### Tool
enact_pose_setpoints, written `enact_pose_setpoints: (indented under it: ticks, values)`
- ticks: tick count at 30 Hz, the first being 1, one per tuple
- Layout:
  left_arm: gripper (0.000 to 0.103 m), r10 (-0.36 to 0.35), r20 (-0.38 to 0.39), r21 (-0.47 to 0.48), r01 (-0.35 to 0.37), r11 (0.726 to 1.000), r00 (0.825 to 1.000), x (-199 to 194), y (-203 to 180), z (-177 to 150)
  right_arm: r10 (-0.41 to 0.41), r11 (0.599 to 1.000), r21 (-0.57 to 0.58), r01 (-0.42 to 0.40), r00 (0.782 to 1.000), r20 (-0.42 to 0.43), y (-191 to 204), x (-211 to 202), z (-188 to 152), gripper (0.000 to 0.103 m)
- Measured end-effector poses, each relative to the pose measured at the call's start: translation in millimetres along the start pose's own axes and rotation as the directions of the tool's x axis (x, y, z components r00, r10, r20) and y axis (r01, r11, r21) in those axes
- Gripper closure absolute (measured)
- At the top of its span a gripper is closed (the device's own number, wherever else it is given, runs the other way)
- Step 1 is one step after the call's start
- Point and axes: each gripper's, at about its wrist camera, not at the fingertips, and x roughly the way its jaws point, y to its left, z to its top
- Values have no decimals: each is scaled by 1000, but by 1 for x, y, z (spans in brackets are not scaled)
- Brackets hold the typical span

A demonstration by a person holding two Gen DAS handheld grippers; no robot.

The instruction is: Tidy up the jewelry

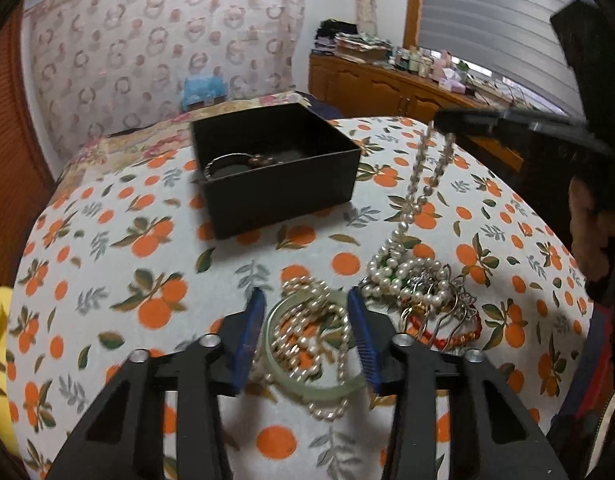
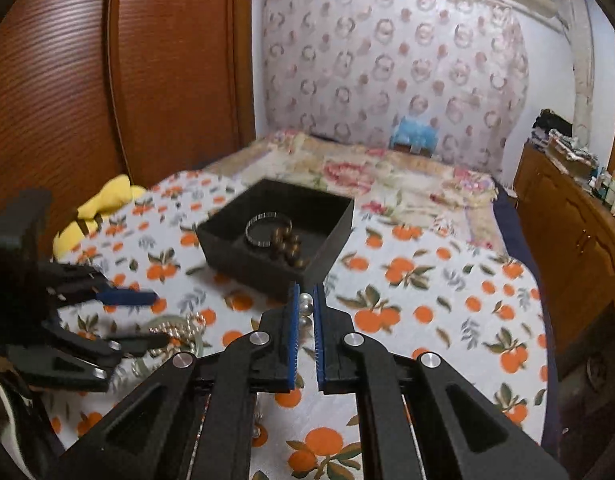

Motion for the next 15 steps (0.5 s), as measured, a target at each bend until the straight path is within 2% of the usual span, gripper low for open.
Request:
enact_pose_setpoints:
  ticks: [8,13,15]
  values:
    - [68,0,-57,21,1,1000,998,22,-2,10,-3,1000,-5,3,1000,9,-2,-6,3,95]
    - [69,-14,-59,16,15,1000,998,25,0,13,-3,1000,1,3,1000,-4,-2,-3,-2,95]
    - [74,-24,-56,22,25,999,998,26,0,12,-2,1000,3,3,1000,-5,-2,-3,-3,95]
